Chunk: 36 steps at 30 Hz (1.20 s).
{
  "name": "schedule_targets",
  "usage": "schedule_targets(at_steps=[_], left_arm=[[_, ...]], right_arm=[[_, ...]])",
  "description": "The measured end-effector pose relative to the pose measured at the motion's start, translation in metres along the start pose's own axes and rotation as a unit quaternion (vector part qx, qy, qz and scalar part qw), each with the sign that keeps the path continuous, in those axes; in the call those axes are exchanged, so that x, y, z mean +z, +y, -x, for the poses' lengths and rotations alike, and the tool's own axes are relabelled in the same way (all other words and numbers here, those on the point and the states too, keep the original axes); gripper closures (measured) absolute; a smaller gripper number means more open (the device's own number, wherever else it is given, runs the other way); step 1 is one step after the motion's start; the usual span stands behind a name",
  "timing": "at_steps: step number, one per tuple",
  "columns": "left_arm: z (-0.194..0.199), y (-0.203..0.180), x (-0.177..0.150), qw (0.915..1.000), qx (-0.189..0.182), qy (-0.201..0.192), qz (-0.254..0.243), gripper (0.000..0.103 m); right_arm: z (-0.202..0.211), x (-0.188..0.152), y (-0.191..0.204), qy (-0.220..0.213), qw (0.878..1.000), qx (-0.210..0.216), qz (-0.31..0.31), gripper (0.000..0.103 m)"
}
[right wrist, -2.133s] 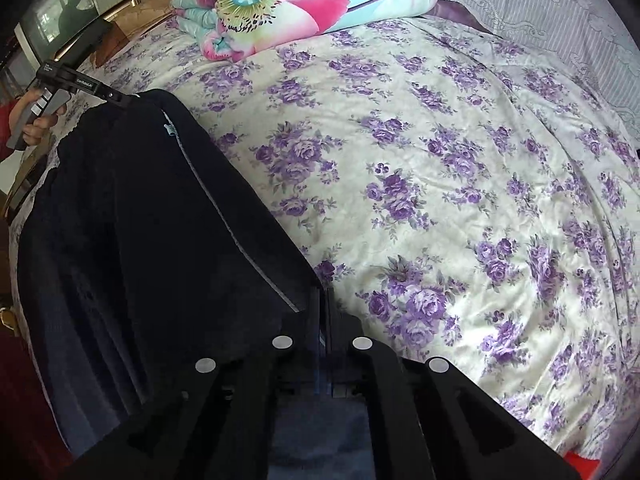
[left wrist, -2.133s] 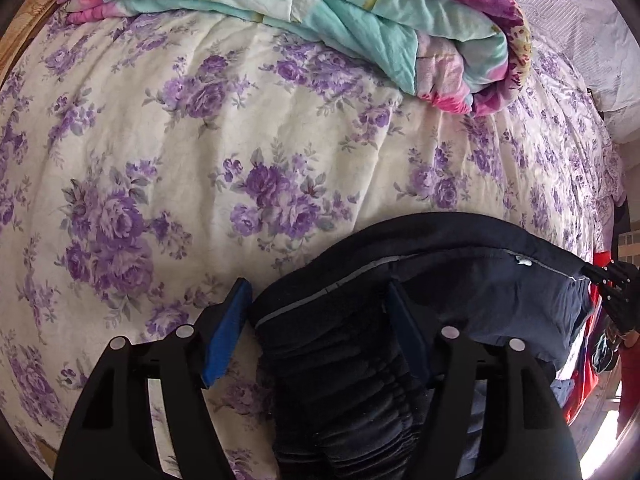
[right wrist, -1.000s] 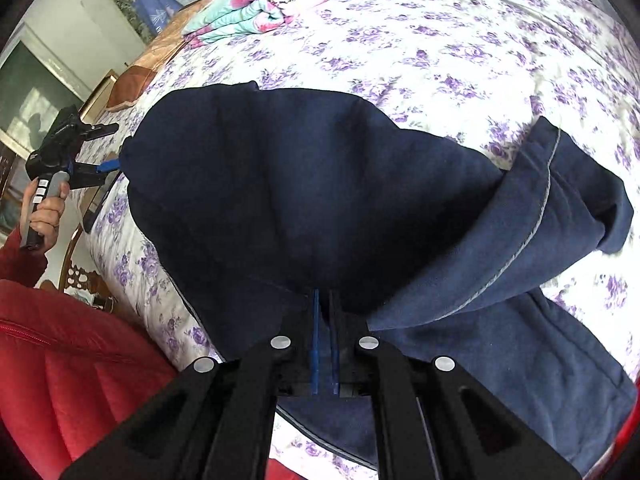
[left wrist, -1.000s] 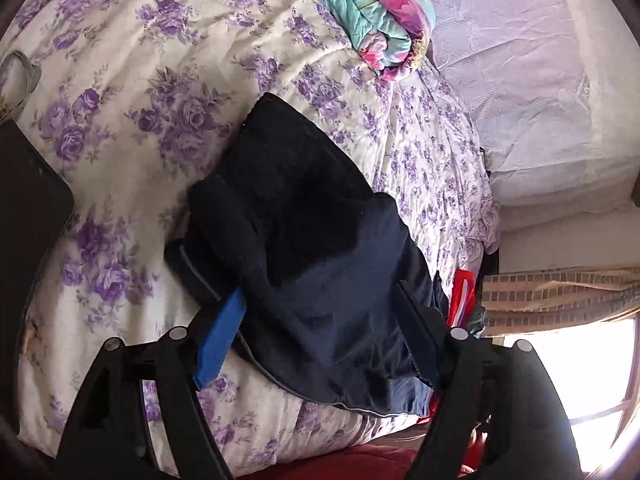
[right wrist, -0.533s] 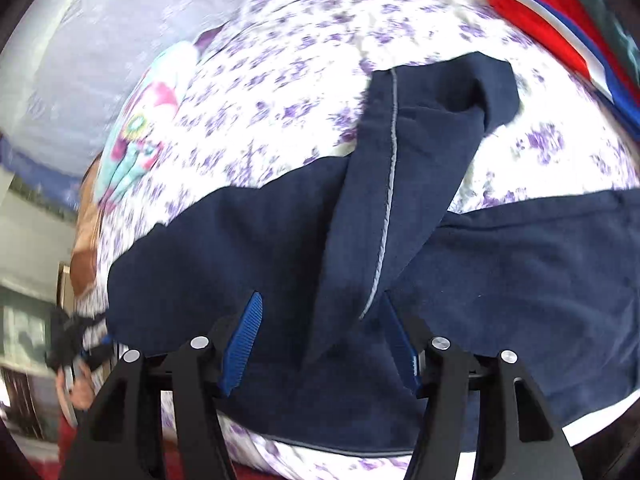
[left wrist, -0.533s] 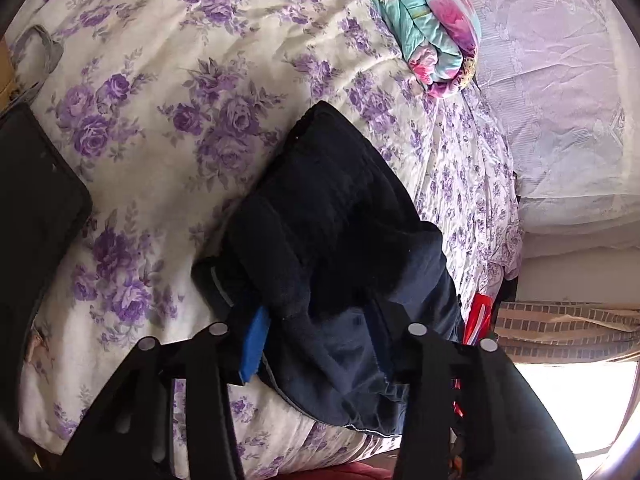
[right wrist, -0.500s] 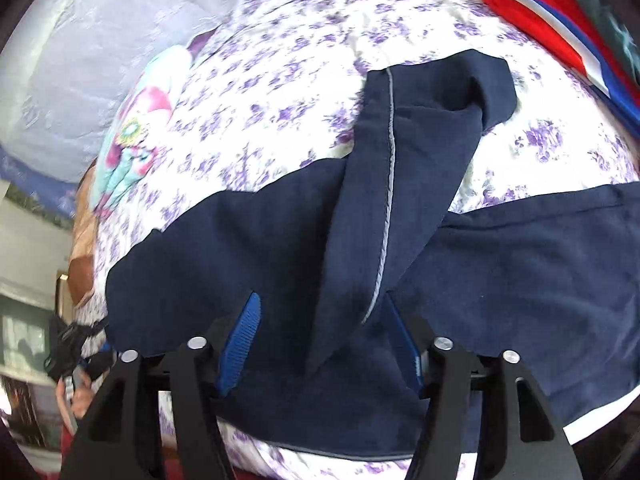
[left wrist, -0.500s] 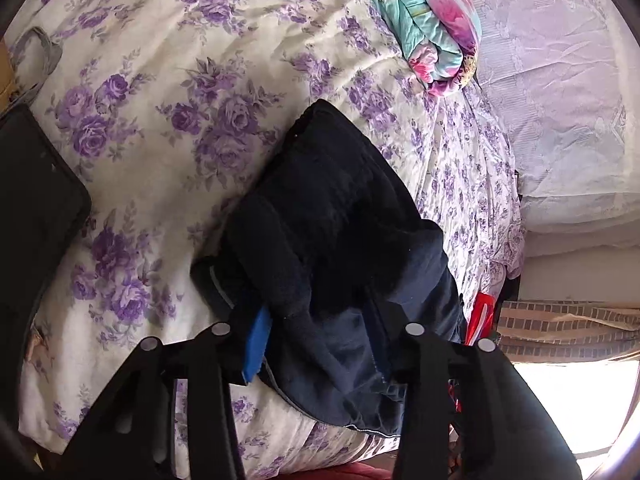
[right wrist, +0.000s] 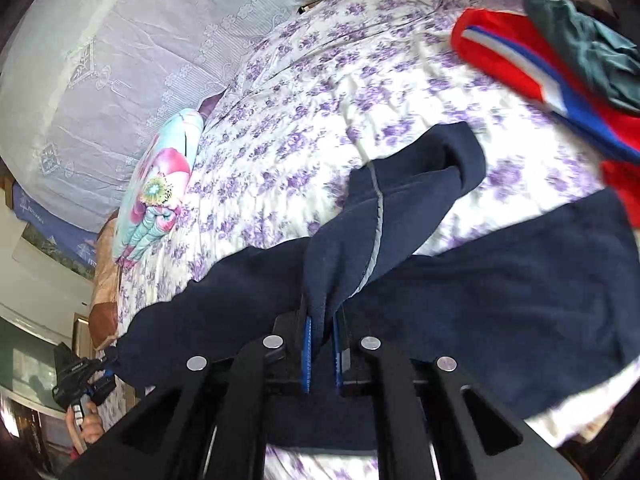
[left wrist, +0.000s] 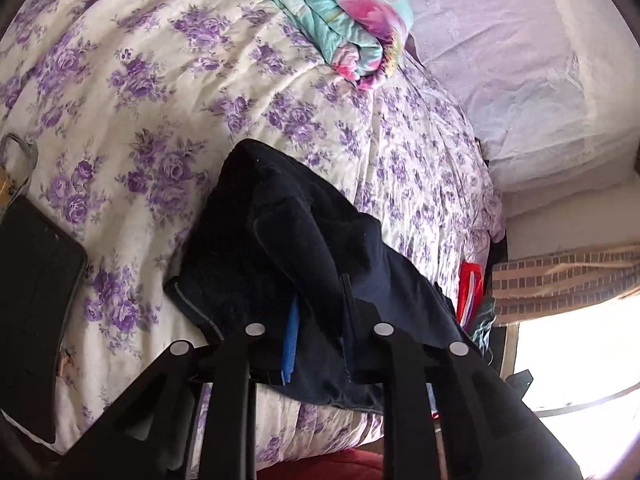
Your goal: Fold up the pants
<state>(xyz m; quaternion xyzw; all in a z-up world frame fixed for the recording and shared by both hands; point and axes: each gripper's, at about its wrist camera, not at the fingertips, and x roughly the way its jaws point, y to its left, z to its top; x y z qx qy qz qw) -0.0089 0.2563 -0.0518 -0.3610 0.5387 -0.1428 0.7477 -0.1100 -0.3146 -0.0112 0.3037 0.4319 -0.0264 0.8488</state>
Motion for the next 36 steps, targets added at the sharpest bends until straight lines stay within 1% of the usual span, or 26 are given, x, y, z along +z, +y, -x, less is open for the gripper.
schedule_targets(at_steps=[3,5,6,7,8,9,10,12,13,14,15,16,17,18,19,21,23,24,26,27,28,29,30,32,34,36], left_arm=[[-0.016,0.019,-0.022,0.9987,0.028,0.042,0.007,0.086],[-0.034,0.052,-0.039,0.9949,0.05,0.071,0.051,0.085],[-0.039,0.066,-0.045,0.9933,0.044,0.075,0.076,0.085],[-0.039,0.08,-0.05,0.9912,0.017,0.07,0.111,0.085],[-0.036,0.085,-0.051,0.9895,0.0,0.065,0.129,0.085],[-0.033,0.086,-0.05,0.989,-0.004,0.062,0.135,0.085],[-0.03,0.081,-0.048,0.9907,0.009,0.061,0.121,0.085],[-0.026,0.071,-0.042,0.9924,0.04,0.071,0.092,0.082],[-0.021,0.067,-0.039,0.9927,0.058,0.071,0.078,0.078],[-0.012,0.062,-0.037,0.9931,0.073,0.064,0.065,0.072],[-0.001,0.057,-0.035,0.9931,0.094,0.049,0.05,0.068],[0.01,0.052,-0.033,0.9912,0.125,0.034,0.028,0.053],[0.021,0.047,-0.032,0.9875,0.156,0.014,0.014,0.049],[0.028,0.045,-0.032,0.9871,0.16,0.0,0.009,0.049],[0.033,0.04,-0.03,0.9907,0.136,-0.008,0.002,0.049],[0.022,0.026,-0.028,0.9965,0.082,0.01,-0.013,0.049],[-0.002,0.005,-0.029,0.9945,0.083,0.034,-0.053,0.049],[-0.013,-0.004,-0.031,0.9923,0.091,0.041,-0.074,0.049],[-0.037,-0.02,-0.036,0.9869,0.106,0.044,-0.113,0.047],[-0.046,-0.023,-0.04,0.9847,0.116,0.042,-0.123,0.047],[-0.061,-0.022,-0.043,0.9824,0.136,0.041,-0.121,0.047],[-0.067,-0.016,-0.046,0.9829,0.142,0.038,-0.111,0.048],[-0.067,-0.009,-0.046,0.9864,0.134,0.023,-0.093,0.047],[-0.062,-0.003,-0.05,0.9903,0.121,-0.003,-0.069,0.047],[-0.059,0.001,-0.055,0.9923,0.113,-0.022,-0.044,0.047],[-0.06,0.001,-0.055,0.9926,0.112,-0.033,-0.031,0.047]], right_arm=[[-0.009,-0.041,-0.028,0.052,0.997,-0.048,-0.007,0.094],[-0.028,-0.068,-0.047,0.084,0.993,-0.079,-0.015,0.094],[-0.035,-0.077,-0.053,0.088,0.992,-0.083,-0.025,0.094],[-0.037,-0.08,-0.056,0.084,0.993,-0.081,-0.034,0.094],[-0.037,-0.078,-0.057,0.082,0.993,-0.079,-0.039,0.094],[-0.038,-0.075,-0.056,0.086,0.992,-0.079,-0.039,0.093],[-0.04,-0.071,-0.054,0.097,0.992,-0.078,-0.032,0.089],[-0.042,-0.064,-0.053,0.121,0.989,-0.081,0.0,0.073],[-0.037,-0.06,-0.05,0.12,0.988,-0.095,0.015,0.058],[-0.026,-0.055,-0.046,0.102,0.988,-0.113,0.029,0.049],[-0.015,-0.049,-0.043,0.079,0.988,-0.123,0.04,0.048],[-0.004,-0.043,-0.039,0.057,0.989,-0.129,0.049,0.048],[0.005,-0.036,-0.032,0.029,0.988,-0.14,0.059,0.048],[0.012,-0.028,-0.023,0.003,0.988,-0.14,0.07,0.046],[0.015,-0.018,-0.009,-0.016,0.989,-0.117,0.085,0.046],[0.001,0.003,0.023,-0.012,0.991,-0.052,0.124,0.046],[-0.026,0.025,0.069,0.003,0.985,0.014,0.173,0.046],[-0.046,0.035,0.094,0.022,0.979,0.047,0.197,0.046],[-0.094,0.045,0.14,0.076,0.965,0.08,0.238,0.052],[-0.118,0.048,0.154,0.097,0.958,0.078,0.26,0.056],[-0.138,0.047,0.166,0.119,0.949,0.065,0.284,0.063],[-0.157,0.041,0.173,0.148,0.939,0.049,0.306,0.067],[-0.172,0.034,0.175,0.172,0.932,0.041,0.317,0.069],[-0.179,0.014,0.172,0.207,0.922,0.04,0.324,0.071],[-0.171,-0.001,0.172,0.216,0.913,0.046,0.344,0.072],[-0.168,-0.008,0.173,0.219,0.907,0.042,0.357,0.072]])
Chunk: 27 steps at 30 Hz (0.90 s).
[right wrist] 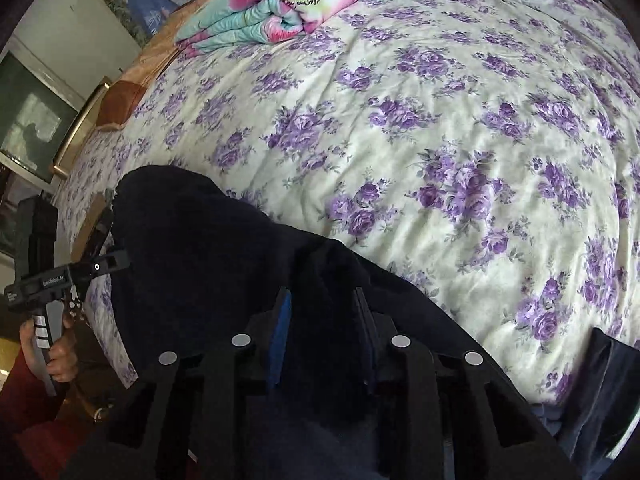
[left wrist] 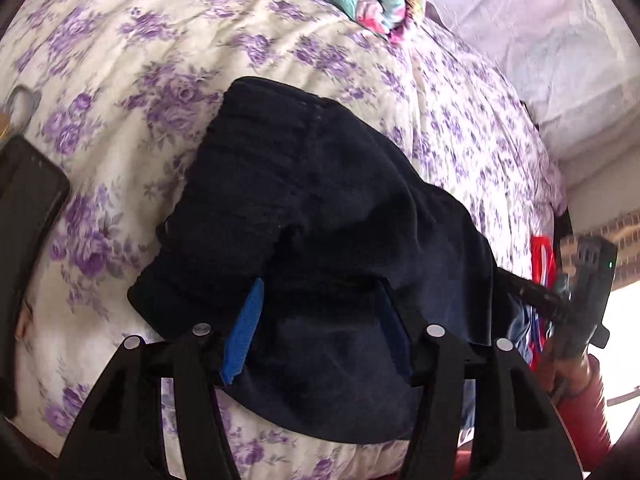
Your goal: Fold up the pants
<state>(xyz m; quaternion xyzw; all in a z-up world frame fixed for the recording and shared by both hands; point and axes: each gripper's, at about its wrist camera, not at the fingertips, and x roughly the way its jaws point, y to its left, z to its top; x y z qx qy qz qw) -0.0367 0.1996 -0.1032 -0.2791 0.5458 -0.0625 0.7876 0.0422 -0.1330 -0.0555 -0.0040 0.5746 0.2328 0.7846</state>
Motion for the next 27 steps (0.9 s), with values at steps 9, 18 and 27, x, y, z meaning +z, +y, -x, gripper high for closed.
schedule_targets(at_steps=[9,18,27], left_arm=[[-0.009,-0.024,-0.002,0.9984,0.041,0.003,-0.039,0.021],[-0.023,-0.044,-0.008,0.9914,0.098,0.001,-0.087,0.018],[0.0,-0.079,-0.008,0.9925,0.046,0.008,-0.113,0.018]], right_arm=[[-0.032,0.009,0.009,0.021,0.999,0.03,0.031,0.1],[-0.044,0.031,-0.068,-0.029,0.996,-0.009,-0.084,0.1],[0.048,-0.004,-0.104,-0.138,0.976,-0.001,-0.168,0.08]])
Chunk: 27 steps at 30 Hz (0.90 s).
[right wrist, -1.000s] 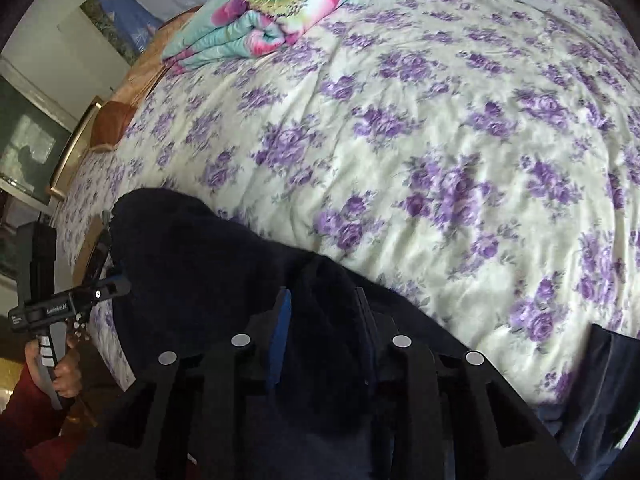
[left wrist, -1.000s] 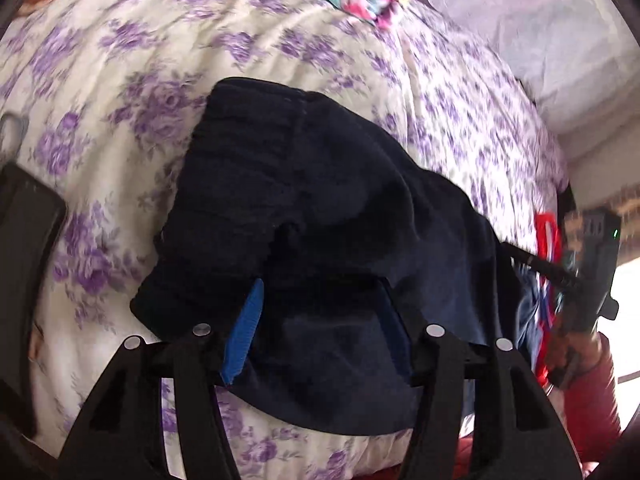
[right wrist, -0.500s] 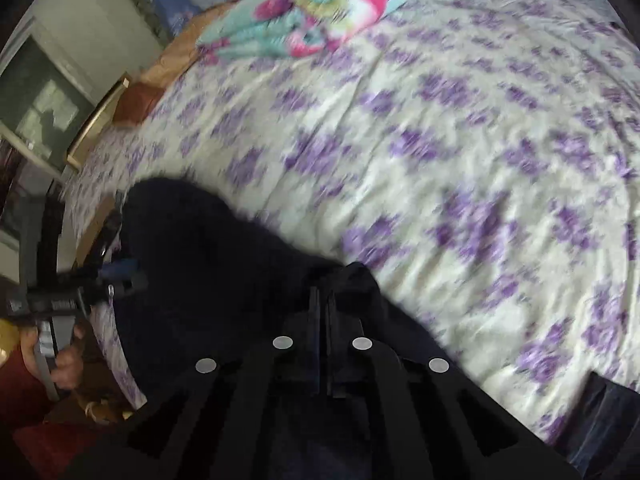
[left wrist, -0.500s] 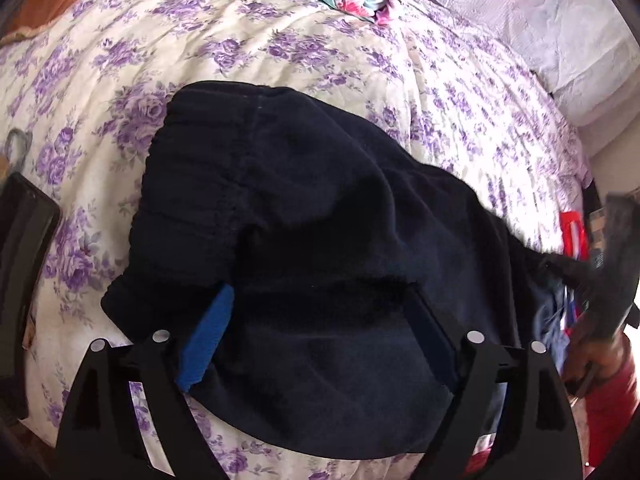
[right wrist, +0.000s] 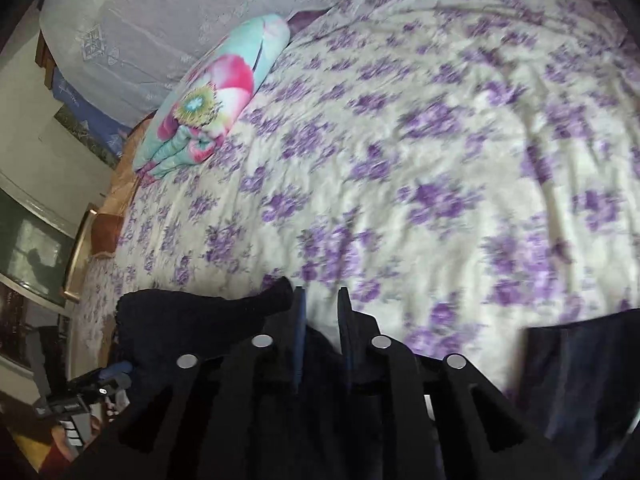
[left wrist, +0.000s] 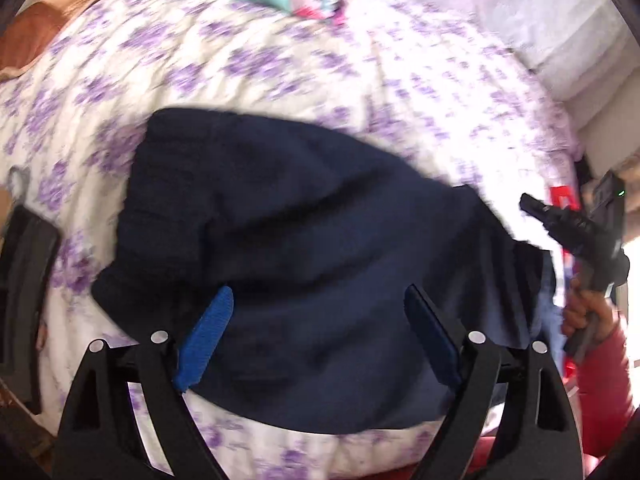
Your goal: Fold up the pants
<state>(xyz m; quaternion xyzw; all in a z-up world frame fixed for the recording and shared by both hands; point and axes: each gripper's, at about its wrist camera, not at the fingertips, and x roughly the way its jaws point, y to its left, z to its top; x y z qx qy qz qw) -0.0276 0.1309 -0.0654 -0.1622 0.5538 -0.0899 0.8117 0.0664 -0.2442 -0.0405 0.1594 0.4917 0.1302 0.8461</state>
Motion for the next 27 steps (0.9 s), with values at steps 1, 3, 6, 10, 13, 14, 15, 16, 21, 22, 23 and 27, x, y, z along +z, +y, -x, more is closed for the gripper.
schedule_targets(at_steps=[1,3,6,10,13,14,15,16,21,22,23,27], left_arm=[[-0.001,-0.011,0.004,0.9999,-0.012,-0.001,-0.013,0.018],[-0.013,-0.041,0.012,0.9984,-0.035,0.007,-0.044,0.018],[-0.056,-0.09,0.015,0.9918,-0.036,0.055,-0.109,0.018],[-0.109,-0.11,-0.005,0.9805,0.033,0.105,-0.163,0.016],[-0.112,-0.116,-0.015,0.974,0.042,0.095,-0.201,0.006],[-0.115,-0.118,-0.016,0.9712,0.049,0.096,-0.212,0.005],[-0.116,-0.12,-0.017,0.9691,0.055,0.097,-0.22,0.005],[-0.118,-0.121,-0.016,0.9679,0.058,0.1,-0.223,0.005],[-0.119,-0.121,-0.011,0.9671,0.053,0.112,-0.222,0.004],[-0.12,-0.122,-0.01,0.9668,0.052,0.113,-0.223,0.004],[-0.119,-0.122,-0.009,0.9663,0.052,0.113,-0.225,0.004],[-0.121,-0.122,-0.01,0.9652,0.057,0.115,-0.228,0.004]], right_arm=[[0.009,-0.002,-0.008,-0.004,0.999,-0.034,0.003,0.071],[0.016,-0.012,-0.025,0.0,0.992,-0.122,0.015,0.055],[0.012,-0.037,-0.054,0.01,0.974,-0.227,0.017,0.054],[0.01,-0.071,-0.088,0.015,0.963,-0.269,-0.009,0.052],[0.017,-0.078,-0.091,-0.002,0.968,-0.251,-0.011,0.07],[0.023,-0.078,-0.092,-0.011,0.973,-0.228,-0.025,0.08],[0.033,-0.078,-0.093,-0.027,0.975,-0.216,-0.042,0.081],[0.046,-0.078,-0.096,-0.051,0.977,-0.2,-0.061,0.082],[0.155,-0.117,-0.125,-0.171,0.956,-0.135,-0.197,0.082],[0.183,-0.141,-0.141,-0.197,0.941,-0.131,-0.242,0.082],[0.208,-0.17,-0.158,-0.216,0.923,-0.135,-0.288,0.082],[0.237,-0.27,-0.231,-0.178,0.86,-0.222,-0.423,0.086]])
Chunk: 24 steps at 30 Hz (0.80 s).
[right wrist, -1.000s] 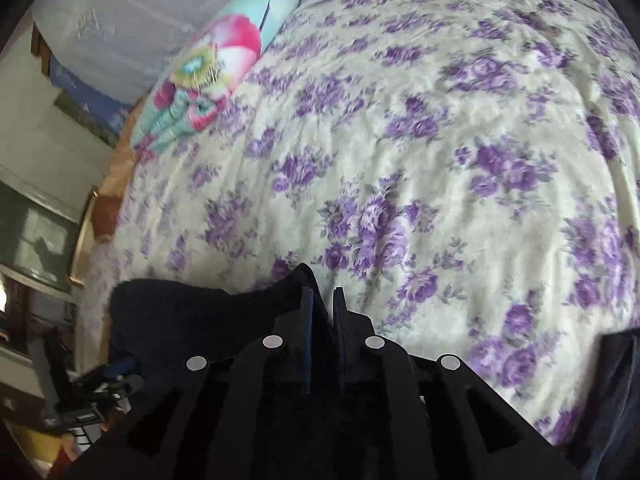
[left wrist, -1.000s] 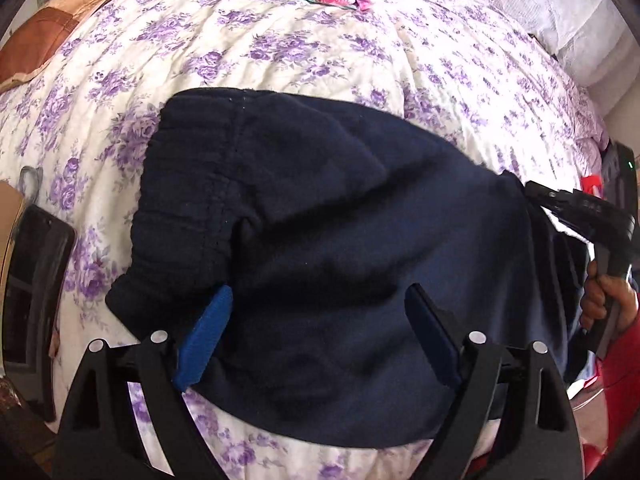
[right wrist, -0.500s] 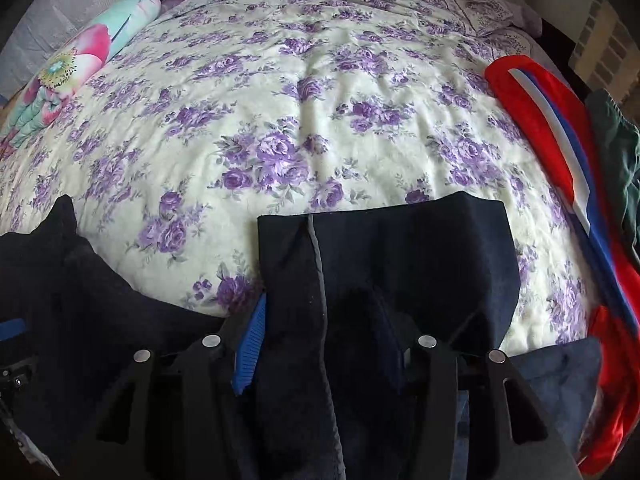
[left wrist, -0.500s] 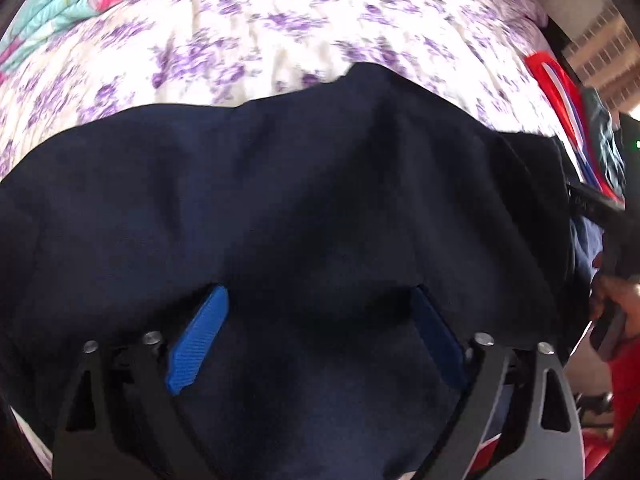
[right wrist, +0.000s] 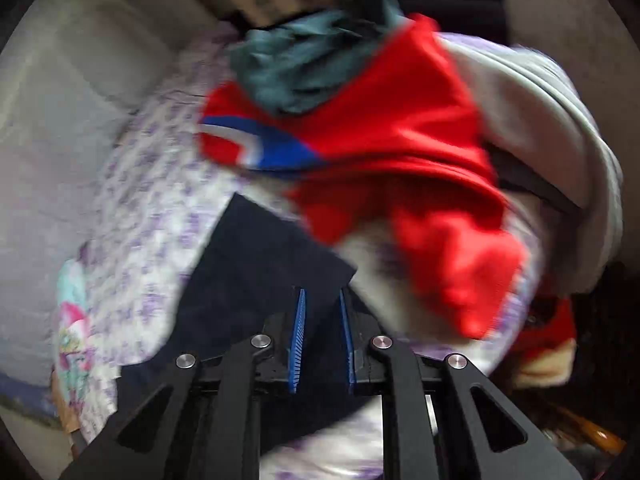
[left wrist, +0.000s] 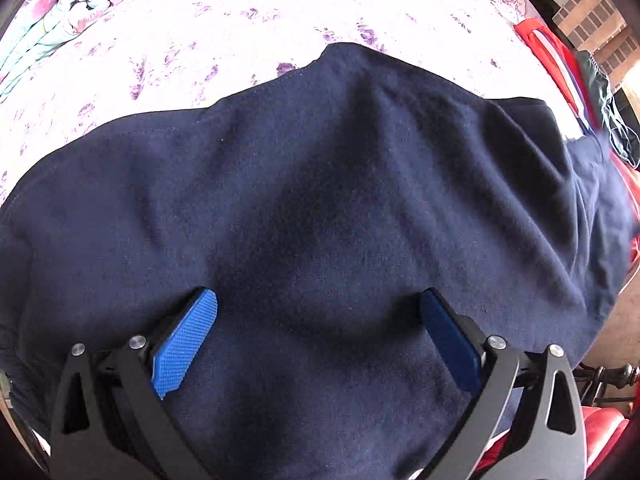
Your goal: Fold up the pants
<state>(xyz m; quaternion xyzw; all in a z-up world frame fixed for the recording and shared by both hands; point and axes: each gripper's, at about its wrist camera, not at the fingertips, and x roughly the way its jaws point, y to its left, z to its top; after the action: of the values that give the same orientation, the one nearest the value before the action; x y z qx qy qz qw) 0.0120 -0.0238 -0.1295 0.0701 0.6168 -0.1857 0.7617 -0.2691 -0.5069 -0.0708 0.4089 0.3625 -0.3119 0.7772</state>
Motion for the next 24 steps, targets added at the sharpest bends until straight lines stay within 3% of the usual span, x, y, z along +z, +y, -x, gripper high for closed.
schedule_targets(at_steps=[2,4,6,7,10,12,16,18,19,24], left_arm=[[-0.001,-0.001,0.001,1.0,0.002,0.007,-0.005,0.004],[-0.002,-0.001,0.005,0.9999,-0.003,0.014,-0.006,0.004],[-0.004,-0.002,0.008,0.9998,-0.004,0.018,-0.006,0.004],[-0.006,-0.005,0.011,0.9998,0.0,0.02,-0.009,0.004],[-0.009,-0.009,0.017,0.9995,0.012,0.023,-0.017,0.004],[-0.011,-0.012,0.02,0.9995,0.015,0.023,-0.016,0.004],[-0.012,-0.016,0.021,0.9996,0.018,0.016,-0.012,0.004],[-0.013,-0.019,0.019,0.9996,0.021,0.013,-0.011,0.004],[-0.012,-0.019,0.018,0.9996,0.022,0.013,-0.01,0.004],[-0.011,-0.018,0.013,0.9997,0.017,0.016,-0.012,0.004]], right_arm=[[-0.011,-0.011,-0.033,0.031,0.999,-0.03,-0.031,0.086],[0.001,-0.02,-0.043,0.012,0.997,0.021,-0.079,0.085],[0.013,-0.02,-0.031,-0.02,0.995,0.061,-0.082,0.055],[0.013,-0.017,-0.021,-0.023,0.994,0.082,-0.072,0.033],[-0.002,-0.01,0.0,-0.002,0.993,0.106,-0.046,0.034],[-0.018,-0.009,0.004,0.019,0.994,0.097,-0.049,0.036],[-0.036,-0.005,0.004,0.031,0.995,0.082,-0.055,0.05],[-0.037,-0.003,0.007,0.034,0.995,0.088,-0.042,0.076],[-0.039,-0.001,0.012,0.036,0.995,0.093,-0.031,0.097],[0.014,0.002,0.037,-0.031,0.994,0.102,0.037,0.097]])
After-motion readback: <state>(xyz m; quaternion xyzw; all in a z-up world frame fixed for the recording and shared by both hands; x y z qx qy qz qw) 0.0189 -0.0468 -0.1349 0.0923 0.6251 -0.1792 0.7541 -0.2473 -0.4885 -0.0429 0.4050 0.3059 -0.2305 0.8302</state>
